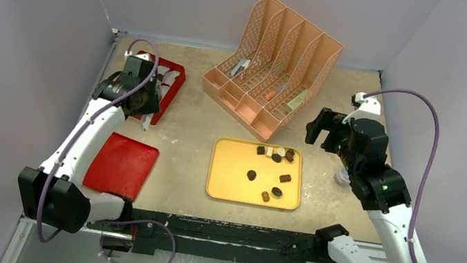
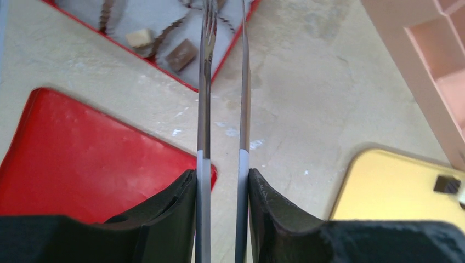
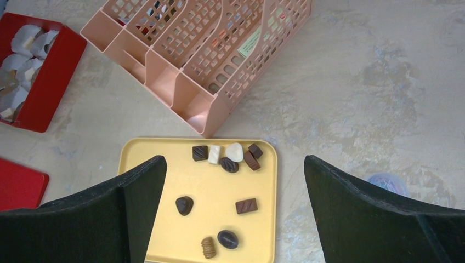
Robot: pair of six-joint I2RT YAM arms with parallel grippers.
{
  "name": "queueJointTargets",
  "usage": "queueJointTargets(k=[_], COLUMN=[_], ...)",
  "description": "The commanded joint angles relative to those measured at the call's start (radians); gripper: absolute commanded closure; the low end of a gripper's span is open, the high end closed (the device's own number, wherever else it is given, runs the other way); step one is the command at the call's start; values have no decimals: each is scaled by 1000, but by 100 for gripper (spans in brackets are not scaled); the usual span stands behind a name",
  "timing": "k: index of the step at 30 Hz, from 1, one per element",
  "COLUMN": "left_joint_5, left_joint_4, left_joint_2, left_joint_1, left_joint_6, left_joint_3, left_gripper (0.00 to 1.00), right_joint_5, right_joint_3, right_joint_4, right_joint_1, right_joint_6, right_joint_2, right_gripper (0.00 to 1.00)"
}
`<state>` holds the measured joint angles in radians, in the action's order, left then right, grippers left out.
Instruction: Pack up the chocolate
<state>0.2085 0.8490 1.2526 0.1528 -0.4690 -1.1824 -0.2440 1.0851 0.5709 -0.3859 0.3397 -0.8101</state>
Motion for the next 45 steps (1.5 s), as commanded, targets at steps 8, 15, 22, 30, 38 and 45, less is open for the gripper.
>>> queueJointTargets(k=[8,15,22,30,38,45], left_joint_5=[-105,-261,-238,-106,-113,-103], left_joint_4=[-69,-138,-164,-169,-253,-284], left_joint_2=[-64,-101,-87,45,128,215], left_joint_1=[188,262,412,601,757,820], left_joint_6=[49,92,165,204,165,171], left_joint_3=[-62,-42,-47,-53,-44,-47], left_gripper=[67,67,67,66,64,64], right_joint_5=[-43,-53,-66,-75,-84,-78], right_joint_3=[71,73,92,80,65,62], right_joint_4=[-17,-17,-35,-47,-52,-63], right_joint_1=[2,2,2,2,2,2], right_joint_6=[-14,-16,-41,-55,-65,-66], right_joint_2=[11,11,-1,-7,12,17], right_gripper=[3,3,3,3,3,3])
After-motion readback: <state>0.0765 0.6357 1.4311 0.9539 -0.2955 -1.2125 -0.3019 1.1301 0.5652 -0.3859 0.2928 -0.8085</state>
